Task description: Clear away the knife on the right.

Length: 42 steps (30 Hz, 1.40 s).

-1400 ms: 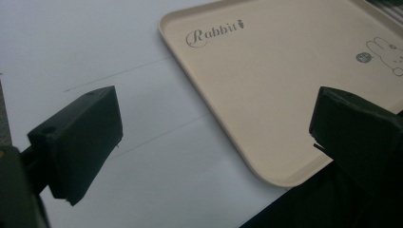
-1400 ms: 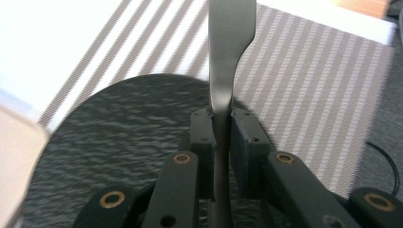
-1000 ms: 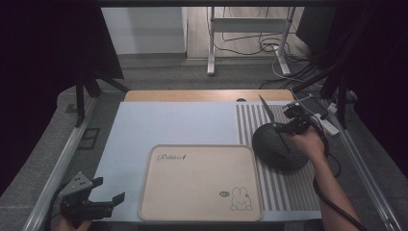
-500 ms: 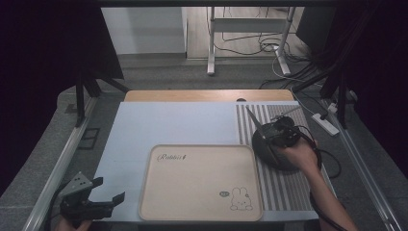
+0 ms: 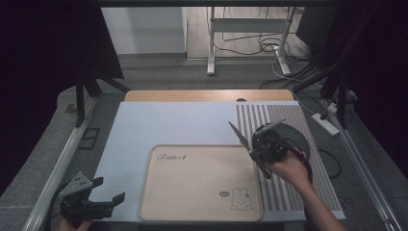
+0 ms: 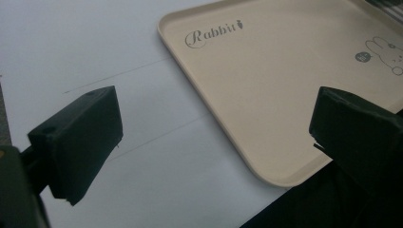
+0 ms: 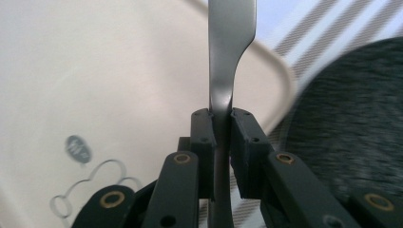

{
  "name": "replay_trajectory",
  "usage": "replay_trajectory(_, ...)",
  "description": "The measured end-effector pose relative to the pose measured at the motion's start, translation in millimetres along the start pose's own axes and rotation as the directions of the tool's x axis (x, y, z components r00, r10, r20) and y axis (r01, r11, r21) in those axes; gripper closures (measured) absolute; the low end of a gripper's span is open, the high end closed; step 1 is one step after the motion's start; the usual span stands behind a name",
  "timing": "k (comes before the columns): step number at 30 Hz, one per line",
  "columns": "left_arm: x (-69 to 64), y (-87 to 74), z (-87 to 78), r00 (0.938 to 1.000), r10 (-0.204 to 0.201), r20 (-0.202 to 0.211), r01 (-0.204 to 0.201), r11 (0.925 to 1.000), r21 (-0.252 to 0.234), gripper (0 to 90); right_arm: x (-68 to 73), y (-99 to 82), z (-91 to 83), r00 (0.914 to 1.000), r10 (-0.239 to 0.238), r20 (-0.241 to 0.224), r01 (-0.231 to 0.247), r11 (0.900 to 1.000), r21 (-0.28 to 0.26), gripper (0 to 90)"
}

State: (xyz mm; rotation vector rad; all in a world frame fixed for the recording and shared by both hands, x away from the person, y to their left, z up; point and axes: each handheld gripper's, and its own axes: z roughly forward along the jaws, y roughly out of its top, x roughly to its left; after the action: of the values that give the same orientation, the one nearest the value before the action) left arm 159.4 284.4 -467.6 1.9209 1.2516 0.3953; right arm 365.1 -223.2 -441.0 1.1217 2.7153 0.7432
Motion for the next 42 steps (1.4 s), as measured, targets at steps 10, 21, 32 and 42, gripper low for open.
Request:
replay_trajectory(10, -0.2, 0.1, 0.2, 1.0, 0.002, -0.001, -0.002, 1.0, 0.001, 4.0, 38.8, -1.5, 16.1, 0.9963, -0.049, -0.07, 0.054, 0.9965, 0.064, 80.2)
replay_trajectory(21, -0.3, 0.0, 0.1, 1.0, 0.003, 0.0, -0.003, 1.0, 0.0, 4.0, 67.4, -3.6, 54.5, 0.9888, -0.116, -0.094, 0.131, 0.9753, 0.178, 80.1)
replay_trajectory(32, -0.4, 0.1, 0.3, 1.0, 0.004, -0.001, -0.004, 1.0, 0.0, 4.0, 85.0, 6.2, 58.7, 0.9458, -0.287, -0.152, 0.306, 0.9449, 0.117, 80.7)
replay_trajectory(42, -0.3, 0.0, 0.4, 1.0, 0.005, -0.002, -0.005, 1.0, 0.003, 4.0, 103.5, 22.1, 91.6, 0.9323, -0.322, -0.165, 0.338, 0.9377, 0.08, 89.7)
